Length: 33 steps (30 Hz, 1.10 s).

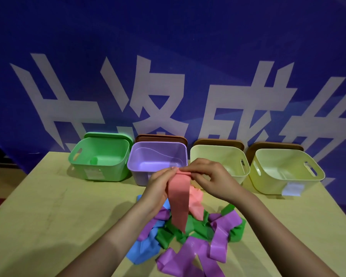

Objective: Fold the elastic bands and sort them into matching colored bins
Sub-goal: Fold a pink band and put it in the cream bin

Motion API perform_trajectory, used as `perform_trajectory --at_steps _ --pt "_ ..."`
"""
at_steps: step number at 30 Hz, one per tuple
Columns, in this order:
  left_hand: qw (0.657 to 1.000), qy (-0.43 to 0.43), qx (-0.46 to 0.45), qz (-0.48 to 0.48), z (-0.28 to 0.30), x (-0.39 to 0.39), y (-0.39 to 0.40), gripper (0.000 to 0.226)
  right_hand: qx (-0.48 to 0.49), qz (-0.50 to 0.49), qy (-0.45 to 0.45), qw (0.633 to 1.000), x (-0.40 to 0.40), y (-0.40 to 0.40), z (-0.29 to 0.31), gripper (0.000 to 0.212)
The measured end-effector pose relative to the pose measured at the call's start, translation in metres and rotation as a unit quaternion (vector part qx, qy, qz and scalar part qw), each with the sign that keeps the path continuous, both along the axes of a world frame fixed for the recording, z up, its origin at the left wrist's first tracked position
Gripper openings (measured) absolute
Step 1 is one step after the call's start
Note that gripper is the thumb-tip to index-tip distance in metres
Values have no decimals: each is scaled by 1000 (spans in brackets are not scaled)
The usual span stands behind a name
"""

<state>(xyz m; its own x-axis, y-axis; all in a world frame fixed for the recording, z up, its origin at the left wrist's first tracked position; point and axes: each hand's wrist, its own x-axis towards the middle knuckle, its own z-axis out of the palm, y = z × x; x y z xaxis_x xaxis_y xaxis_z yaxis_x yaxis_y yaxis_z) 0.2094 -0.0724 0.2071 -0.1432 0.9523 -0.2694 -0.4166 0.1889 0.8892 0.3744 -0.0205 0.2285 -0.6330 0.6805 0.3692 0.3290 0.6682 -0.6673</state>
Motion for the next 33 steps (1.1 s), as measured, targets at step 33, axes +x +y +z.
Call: perform_trajectory --at_steps 33 --pt "999 42 11 18 12 11 -2 46 -257 -149 257 920 -22 -26 2 9"
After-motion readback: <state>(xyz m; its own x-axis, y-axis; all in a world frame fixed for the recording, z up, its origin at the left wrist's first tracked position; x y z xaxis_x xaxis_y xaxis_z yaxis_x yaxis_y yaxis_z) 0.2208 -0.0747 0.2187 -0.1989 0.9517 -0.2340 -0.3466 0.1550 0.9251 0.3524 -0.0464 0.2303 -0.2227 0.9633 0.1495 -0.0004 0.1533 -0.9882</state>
